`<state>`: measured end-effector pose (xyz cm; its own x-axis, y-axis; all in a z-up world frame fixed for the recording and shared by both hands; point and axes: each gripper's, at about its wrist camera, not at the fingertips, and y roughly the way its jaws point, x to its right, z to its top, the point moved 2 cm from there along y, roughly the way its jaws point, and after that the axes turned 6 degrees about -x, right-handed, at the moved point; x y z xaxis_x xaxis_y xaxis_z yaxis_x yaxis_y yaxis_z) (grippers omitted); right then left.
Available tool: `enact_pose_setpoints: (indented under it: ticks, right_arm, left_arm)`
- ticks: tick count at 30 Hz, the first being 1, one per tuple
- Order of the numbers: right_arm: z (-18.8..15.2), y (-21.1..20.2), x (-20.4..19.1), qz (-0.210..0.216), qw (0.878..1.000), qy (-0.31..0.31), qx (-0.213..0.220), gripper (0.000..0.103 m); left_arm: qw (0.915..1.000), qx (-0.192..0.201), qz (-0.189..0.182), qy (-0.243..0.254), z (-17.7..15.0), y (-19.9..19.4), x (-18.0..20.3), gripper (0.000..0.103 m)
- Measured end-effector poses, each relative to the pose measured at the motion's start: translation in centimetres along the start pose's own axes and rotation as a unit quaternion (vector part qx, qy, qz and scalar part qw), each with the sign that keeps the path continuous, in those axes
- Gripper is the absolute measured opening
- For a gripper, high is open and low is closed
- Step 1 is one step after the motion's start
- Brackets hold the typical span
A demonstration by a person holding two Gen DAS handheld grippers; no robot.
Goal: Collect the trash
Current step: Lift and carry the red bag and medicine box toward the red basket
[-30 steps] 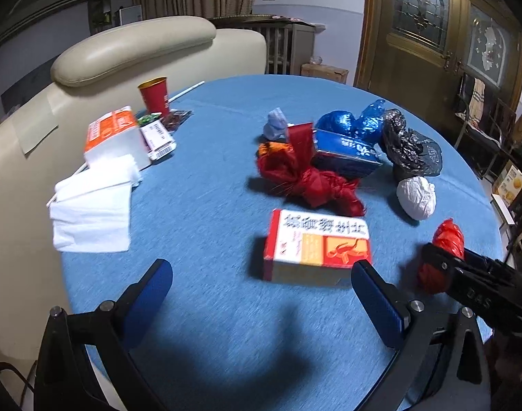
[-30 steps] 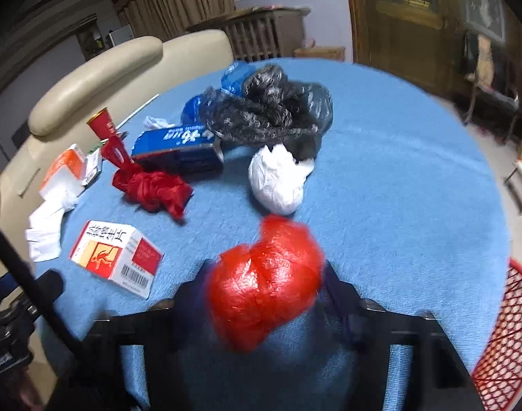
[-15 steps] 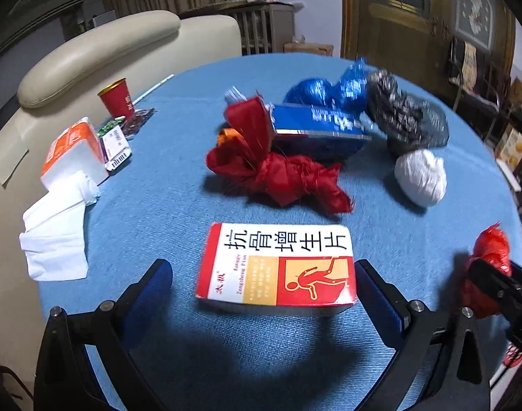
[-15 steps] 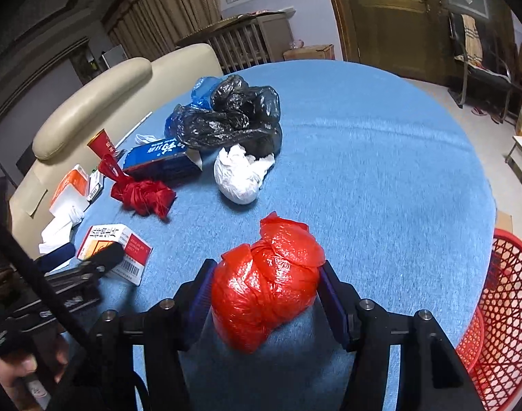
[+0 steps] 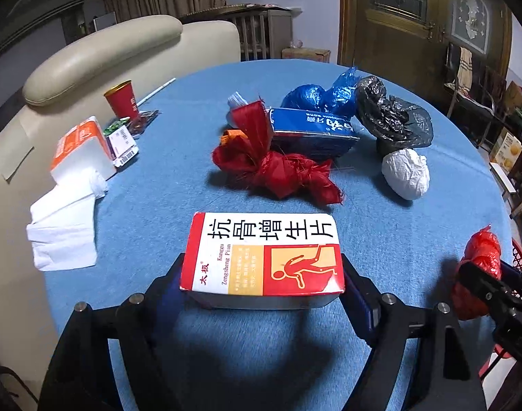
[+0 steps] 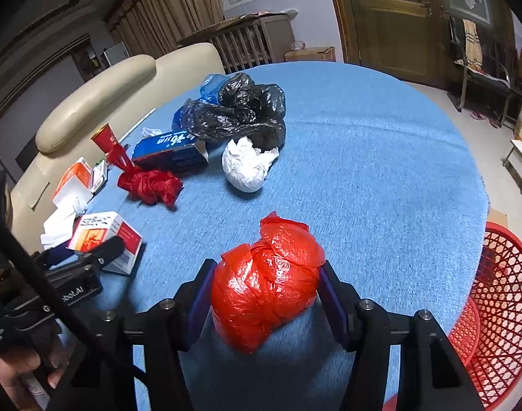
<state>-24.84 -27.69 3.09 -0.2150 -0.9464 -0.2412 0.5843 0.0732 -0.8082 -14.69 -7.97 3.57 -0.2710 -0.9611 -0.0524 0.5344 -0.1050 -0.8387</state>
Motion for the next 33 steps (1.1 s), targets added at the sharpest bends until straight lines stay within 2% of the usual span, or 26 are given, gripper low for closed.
enact_pose_setpoints:
  ticks: [17,33]
  right_arm:
    - [-1.4,-3.5,-1.2,-0.016,1.000,-0.012,0.021,0.061]
    - [-2.1,-5.3,0.4,-0.019,0.999,0.005,0.033,0.061]
  left_arm:
    - [0.9997,0.018,0.004,-0.014,-0.1,-4.5,-0.3,0.082]
    - [0.9999,0.016,0.004,-0.004,0.4,-5.5,1.3,0.082]
